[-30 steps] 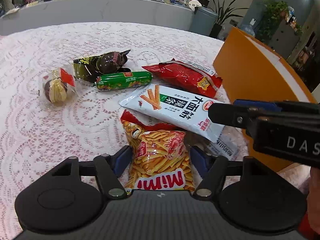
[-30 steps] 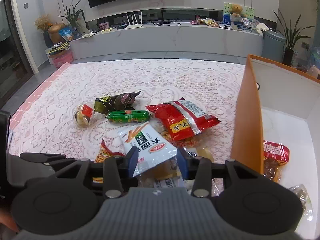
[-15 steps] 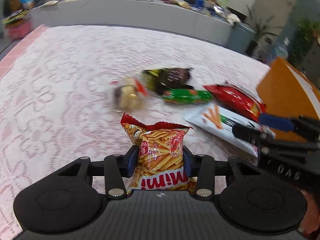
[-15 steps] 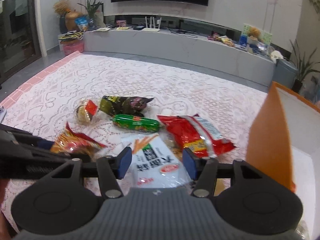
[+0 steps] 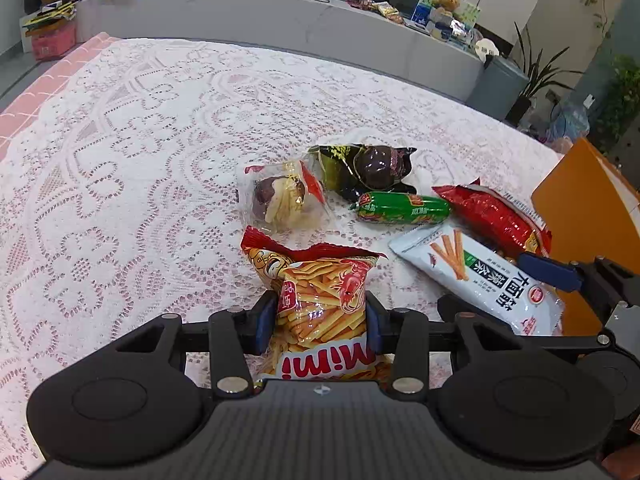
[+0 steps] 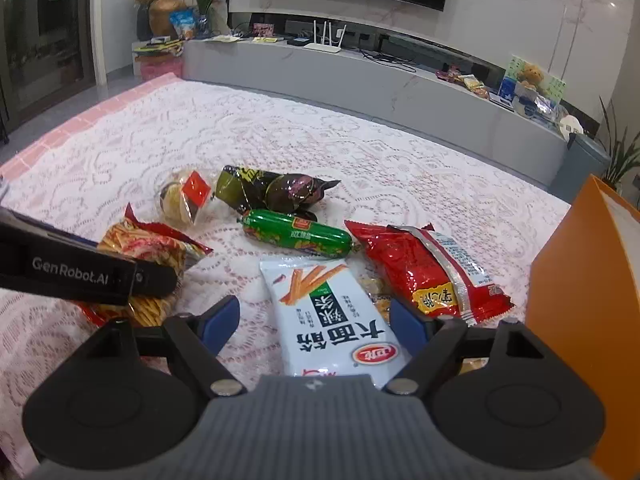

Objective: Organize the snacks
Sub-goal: 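Lift the Mimi bag with the left tool while the right tool grasps the white noodle-stick pack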

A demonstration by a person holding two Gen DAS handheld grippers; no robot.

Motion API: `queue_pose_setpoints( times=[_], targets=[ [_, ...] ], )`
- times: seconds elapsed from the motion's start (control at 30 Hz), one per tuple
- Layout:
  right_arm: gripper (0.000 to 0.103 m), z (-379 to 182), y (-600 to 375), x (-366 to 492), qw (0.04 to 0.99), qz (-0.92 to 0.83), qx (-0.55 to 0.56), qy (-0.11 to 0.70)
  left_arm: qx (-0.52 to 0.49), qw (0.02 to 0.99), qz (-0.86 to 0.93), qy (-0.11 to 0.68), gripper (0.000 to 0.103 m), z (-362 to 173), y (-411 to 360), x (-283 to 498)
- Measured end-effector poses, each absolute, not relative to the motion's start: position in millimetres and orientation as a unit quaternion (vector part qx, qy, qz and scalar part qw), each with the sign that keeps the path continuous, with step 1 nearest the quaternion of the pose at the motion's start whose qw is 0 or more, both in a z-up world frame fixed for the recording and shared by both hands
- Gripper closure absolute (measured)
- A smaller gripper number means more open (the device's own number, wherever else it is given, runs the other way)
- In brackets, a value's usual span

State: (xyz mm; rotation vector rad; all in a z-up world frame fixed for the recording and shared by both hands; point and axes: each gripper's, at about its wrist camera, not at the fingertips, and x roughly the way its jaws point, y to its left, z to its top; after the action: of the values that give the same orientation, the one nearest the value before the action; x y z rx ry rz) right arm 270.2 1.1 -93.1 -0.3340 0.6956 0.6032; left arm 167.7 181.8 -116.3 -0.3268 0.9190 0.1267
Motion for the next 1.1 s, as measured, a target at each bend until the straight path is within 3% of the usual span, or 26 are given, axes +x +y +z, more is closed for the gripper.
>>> queue_pose_setpoints(
  times=[0.3, 0.4, 0.53, 0.83, 1.1],
  targets=[
    [0.030, -105.5, 15.7, 277.3, 0.877, 0.277, -0.227, 0.321, -0.149, 0.882, 0.060, 0.442, 0.053, -117.2, 180.7, 169.0],
    [0.046, -106.4, 16.6, 273.6, 0.878, 0.272, -0.246, 0.309, -0.148, 0.883, 0.059, 0.442, 0.053, -117.3, 180.8, 169.6],
    [0.052, -103.7, 18.7, 264.4, 0.877, 0.276, -0.262, 0.295, -0.147, 0.884, 0.053, 0.440, 0.053, -117.1, 180.5, 170.0],
    [0.055, -76.6, 9.2, 237.2, 0.896, 0.274, -0.245, 0.250, -0.175, 0.889, 0.038, 0.422, 0.054, -111.8, 184.5, 165.7],
    [0.056, -50.4, -14.4, 226.9, 0.901, 0.285, -0.174, 0.276, -0.187, 0.897, 0.012, 0.400, 0.054, -97.5, 175.2, 147.6]
  ],
)
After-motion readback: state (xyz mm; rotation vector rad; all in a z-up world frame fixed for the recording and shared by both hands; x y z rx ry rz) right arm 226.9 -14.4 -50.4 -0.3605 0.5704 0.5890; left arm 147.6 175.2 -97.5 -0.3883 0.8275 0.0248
